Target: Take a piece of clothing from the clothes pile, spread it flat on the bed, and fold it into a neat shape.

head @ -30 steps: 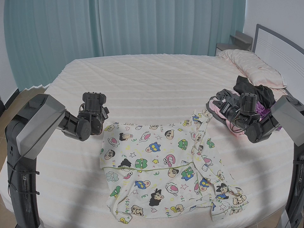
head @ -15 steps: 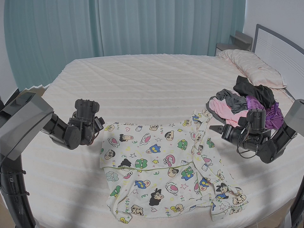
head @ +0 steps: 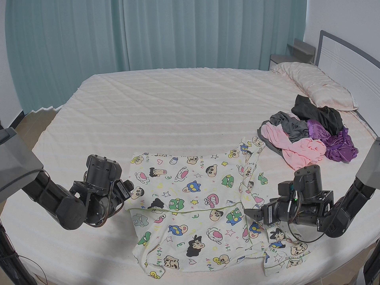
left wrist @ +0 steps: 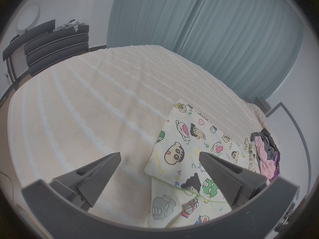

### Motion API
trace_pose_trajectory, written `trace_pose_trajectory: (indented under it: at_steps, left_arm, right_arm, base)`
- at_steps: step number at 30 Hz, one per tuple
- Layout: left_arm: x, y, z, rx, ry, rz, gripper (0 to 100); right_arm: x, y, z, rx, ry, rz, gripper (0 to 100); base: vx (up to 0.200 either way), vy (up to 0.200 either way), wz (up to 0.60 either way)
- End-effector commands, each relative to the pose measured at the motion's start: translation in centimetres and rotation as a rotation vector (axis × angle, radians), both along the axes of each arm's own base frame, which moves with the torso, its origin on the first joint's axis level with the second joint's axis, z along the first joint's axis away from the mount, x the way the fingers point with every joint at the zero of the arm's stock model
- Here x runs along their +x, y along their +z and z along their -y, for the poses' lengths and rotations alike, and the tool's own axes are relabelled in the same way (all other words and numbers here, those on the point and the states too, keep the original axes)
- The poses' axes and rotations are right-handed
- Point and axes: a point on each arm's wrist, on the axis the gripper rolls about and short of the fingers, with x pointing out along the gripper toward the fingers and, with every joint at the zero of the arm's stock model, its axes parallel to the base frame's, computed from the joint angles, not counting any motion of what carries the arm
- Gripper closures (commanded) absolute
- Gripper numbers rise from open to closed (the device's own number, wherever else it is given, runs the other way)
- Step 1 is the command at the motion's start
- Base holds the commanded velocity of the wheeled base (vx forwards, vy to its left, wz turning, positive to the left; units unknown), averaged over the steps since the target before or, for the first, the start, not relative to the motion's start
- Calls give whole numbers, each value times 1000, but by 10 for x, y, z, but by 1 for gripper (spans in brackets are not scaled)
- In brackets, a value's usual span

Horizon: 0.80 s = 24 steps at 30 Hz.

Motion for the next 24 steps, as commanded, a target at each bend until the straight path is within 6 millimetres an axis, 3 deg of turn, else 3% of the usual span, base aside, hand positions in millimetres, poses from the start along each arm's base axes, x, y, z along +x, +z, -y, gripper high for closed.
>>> trace_pose_trajectory:
  at_steps: [1,16,17,24]
  left_arm:
    - [-17,3,0,-16,-11,0,0]
    - [-26,-5,-4,-31,-13,35,0]
    - [-26,-5,-4,-31,-13,33,0]
    - [-26,-5,-5,-33,-13,34,0]
  right_arm:
    - [-16,-6,-8,-130,72,-19,0]
    - [-17,-12,-15,-372,133,-19,0]
    - [-17,-14,-15,-379,135,-28,100]
    - [-19,-18,-13,-422,127,-64,100]
  base:
    - [0,0,0]
    - [0,0,0]
    - [0,0,0]
    - [0,0,0]
